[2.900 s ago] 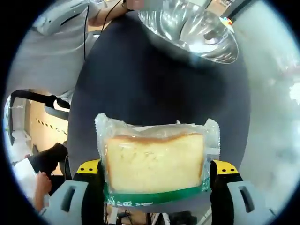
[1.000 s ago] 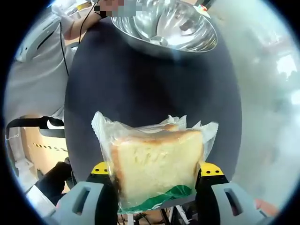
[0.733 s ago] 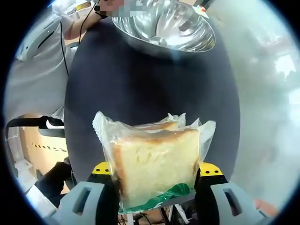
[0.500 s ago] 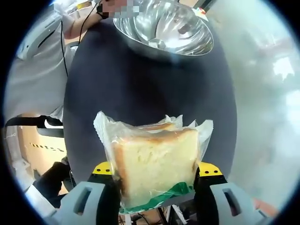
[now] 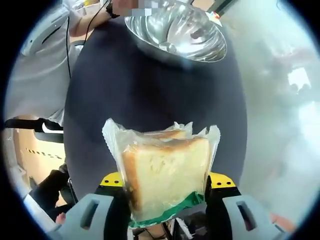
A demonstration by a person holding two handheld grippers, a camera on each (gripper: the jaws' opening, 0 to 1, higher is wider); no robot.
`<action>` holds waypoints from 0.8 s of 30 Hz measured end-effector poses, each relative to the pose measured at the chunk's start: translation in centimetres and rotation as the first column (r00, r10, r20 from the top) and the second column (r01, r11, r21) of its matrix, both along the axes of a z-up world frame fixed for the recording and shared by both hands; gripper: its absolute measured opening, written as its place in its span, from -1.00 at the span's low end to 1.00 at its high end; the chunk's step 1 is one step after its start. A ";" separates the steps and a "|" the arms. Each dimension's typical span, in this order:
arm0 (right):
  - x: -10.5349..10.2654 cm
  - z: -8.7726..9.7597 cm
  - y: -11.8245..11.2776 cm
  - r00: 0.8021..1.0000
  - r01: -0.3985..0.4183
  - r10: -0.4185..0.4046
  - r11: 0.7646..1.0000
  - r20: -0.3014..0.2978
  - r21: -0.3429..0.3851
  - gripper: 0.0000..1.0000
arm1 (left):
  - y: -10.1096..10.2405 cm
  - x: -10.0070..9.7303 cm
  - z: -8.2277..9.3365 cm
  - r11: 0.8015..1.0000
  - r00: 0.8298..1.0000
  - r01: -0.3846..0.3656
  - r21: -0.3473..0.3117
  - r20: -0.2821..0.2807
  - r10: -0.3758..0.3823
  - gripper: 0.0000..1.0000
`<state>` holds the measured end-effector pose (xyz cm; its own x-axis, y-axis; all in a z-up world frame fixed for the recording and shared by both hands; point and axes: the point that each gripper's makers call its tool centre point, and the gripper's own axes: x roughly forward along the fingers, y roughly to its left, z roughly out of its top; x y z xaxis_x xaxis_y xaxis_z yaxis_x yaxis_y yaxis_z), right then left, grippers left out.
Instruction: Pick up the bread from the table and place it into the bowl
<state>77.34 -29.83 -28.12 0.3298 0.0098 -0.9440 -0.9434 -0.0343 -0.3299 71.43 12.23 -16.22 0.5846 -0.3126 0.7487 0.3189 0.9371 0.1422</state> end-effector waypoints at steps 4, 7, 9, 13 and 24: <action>-0.1 -0.1 -0.1 1.000 -0.009 0.009 1.000 0.027 0.025 0.17 | 0.0 0.0 0.0 1.000 1.000 -0.001 -0.001 -0.003 0.001 0.11; -0.3 0.0 -0.1 0.999 0.026 -0.030 0.996 0.041 0.088 0.21 | 0.0 0.1 0.0 1.000 1.000 0.002 -0.004 -0.005 -0.002 0.11; -0.3 0.1 -0.5 0.998 0.028 -0.033 0.995 0.053 0.093 0.24 | -0.2 0.1 -0.1 1.000 1.000 0.007 -0.003 -0.007 -0.007 0.11; -1.0 0.6 -0.4 0.997 0.018 -0.026 0.993 0.068 0.114 0.34 | -0.9 0.2 -0.3 1.000 1.000 0.017 0.016 -0.013 -0.016 0.12; 1.1 6.2 -0.9 0.548 0.782 -0.797 0.379 -0.255 0.496 0.08 | -1.2 -0.7 0.1 0.999 1.000 0.013 0.038 0.012 -0.014 0.11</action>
